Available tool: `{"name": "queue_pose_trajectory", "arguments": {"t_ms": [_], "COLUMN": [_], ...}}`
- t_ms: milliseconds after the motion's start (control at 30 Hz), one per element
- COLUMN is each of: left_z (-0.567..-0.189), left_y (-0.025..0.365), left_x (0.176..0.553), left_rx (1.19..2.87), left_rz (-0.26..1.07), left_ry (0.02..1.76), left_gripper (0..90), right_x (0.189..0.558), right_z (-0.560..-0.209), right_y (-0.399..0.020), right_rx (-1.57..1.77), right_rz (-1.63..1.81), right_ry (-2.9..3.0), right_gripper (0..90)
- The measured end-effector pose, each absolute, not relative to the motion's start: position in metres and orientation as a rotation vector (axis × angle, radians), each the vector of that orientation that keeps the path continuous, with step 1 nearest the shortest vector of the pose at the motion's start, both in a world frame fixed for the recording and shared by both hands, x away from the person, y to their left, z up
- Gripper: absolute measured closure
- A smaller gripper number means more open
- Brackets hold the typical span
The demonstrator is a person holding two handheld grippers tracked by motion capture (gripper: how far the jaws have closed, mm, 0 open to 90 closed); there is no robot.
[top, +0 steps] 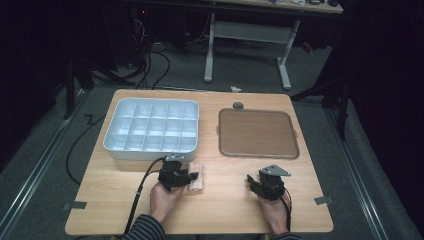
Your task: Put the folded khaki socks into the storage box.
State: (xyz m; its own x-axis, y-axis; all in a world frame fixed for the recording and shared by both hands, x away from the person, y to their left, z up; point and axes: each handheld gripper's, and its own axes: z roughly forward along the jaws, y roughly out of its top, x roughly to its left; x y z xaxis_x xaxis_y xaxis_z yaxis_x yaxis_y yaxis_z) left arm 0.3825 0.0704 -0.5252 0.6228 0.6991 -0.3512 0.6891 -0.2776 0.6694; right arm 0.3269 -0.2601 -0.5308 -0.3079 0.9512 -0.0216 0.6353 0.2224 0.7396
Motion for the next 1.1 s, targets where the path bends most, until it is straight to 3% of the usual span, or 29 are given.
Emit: {"name": "queue_pose_trajectory", "arguments": {"t_ms": [200, 1100], "left_z": [-0.524, -0.505], "left_y": [0.069, 0.07], "left_x": [0.379, 0.381], "left_rx": [2.016, 2.017], "left_rz": [0.054, 0.025], "left_ry": [1.06, 1.006], "left_gripper": [71.0, 72.5], "right_x": [0.327, 0.326], "right_z": [-0.531, -0.531], "right_y": [-0.258, -0.256], "right_rx": [1.455, 1.44], "right_rz": [0.867, 0.877], "right_ry": [2.041, 2.06], "right_gripper": [41.8, 40.8]}}
